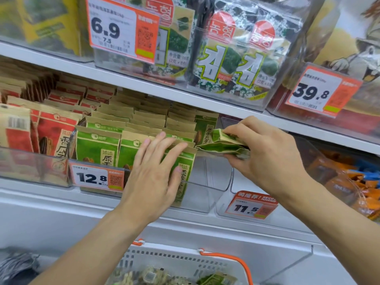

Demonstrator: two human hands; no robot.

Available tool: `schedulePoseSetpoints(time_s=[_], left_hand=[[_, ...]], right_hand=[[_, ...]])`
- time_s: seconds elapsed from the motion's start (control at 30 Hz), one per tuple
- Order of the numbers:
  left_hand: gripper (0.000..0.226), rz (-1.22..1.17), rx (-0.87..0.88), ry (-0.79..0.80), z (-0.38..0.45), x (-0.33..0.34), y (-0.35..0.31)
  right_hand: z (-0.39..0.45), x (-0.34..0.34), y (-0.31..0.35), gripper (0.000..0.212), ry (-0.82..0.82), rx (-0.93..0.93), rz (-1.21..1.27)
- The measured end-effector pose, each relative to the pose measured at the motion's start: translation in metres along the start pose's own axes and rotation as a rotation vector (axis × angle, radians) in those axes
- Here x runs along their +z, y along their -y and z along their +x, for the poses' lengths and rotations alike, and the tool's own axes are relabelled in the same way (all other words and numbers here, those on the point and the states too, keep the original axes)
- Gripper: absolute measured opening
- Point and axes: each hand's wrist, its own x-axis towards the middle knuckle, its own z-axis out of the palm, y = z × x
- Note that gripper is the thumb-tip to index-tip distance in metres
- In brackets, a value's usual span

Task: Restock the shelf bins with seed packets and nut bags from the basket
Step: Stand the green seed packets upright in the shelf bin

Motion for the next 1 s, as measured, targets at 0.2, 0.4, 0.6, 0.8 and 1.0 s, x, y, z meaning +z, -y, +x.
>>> schedulePoseSetpoints(time_s=[0.2,0.4,0.6,0.8,1.0], left_hand=[[0.05,0.009,0.024,0.018,-0.002,-0.003,0.003],[0.055,0.001,0.012,0.026,-0.001,-0.003,0.003],[0.058,0.001,0.023,0.028,-0.001,-0.004,0.004],[0.059,-0.006,0.006,0.022,0.0,-0.002,0.003],[0.06,-0.019,0.005,0.021,-0.001,-0.002,0.004]], right_hand=[[0.001,-0.011,0.009,0.04,-0.051,-0.062,-0.067],[0.002,0.019,0.001,0.042,0.021,0.021,0.087],[0.007,0.049,-0.008,0.044,0.094,0.289,0.295],[0.02,0.074,-0.012,0.074,0.248,0.371,0.226],[0.041,0.095,-0.024,0.068,0.519,0.324,0.106]])
